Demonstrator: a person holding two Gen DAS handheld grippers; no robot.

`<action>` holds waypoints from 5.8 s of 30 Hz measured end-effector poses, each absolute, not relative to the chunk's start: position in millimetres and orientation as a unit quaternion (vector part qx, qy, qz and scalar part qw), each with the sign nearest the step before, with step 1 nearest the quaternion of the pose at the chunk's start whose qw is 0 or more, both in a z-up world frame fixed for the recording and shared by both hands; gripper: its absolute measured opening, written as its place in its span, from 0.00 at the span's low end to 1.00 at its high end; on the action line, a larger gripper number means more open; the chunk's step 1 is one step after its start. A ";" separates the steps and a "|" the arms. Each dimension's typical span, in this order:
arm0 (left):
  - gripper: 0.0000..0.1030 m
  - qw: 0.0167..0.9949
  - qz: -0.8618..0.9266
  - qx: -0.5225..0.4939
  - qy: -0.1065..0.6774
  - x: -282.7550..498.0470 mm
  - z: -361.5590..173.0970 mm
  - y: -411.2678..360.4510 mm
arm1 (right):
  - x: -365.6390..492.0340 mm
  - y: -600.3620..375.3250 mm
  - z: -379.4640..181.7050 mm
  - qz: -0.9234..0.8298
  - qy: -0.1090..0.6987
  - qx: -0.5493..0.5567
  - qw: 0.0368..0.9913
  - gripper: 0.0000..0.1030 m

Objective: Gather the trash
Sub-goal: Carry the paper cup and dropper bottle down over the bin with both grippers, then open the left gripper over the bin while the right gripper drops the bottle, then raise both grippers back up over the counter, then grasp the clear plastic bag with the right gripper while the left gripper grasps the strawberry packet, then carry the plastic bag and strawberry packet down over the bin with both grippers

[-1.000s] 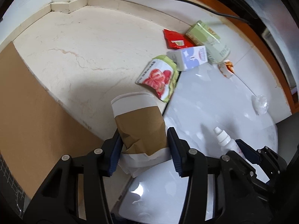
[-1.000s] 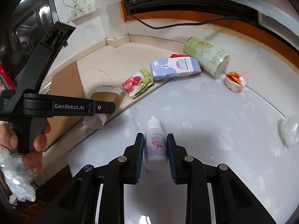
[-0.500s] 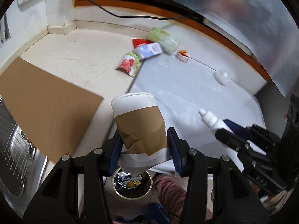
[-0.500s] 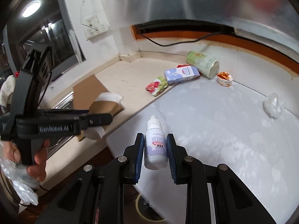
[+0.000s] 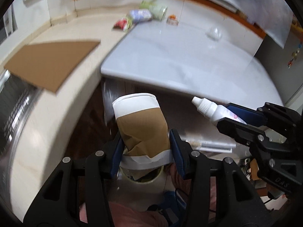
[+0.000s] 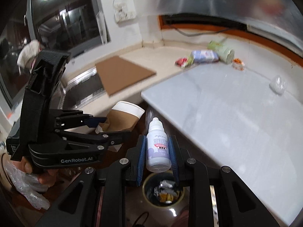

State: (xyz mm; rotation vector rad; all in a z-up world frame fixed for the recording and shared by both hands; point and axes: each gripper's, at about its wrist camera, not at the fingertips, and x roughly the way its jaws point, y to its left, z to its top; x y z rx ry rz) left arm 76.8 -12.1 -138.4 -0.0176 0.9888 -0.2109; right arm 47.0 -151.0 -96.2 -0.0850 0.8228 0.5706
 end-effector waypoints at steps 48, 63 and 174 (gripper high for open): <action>0.79 0.770 -0.066 0.030 0.634 124.6 -375.3 -7.4 | 116.1 -134.6 -394.6 0.222 0.599 -0.013 0.769 0.34; 0.80 0.802 -0.100 0.023 0.589 87.6 -286.2 -18.5 | 76.1 -145.8 -302.0 0.231 0.539 -0.042 0.809 0.34; 0.15 0.875 -0.106 -0.026 0.472 295.7 -47.5 -3.0 | 270.0 -291.0 -0.1 0.132 0.378 0.066 0.914 0.38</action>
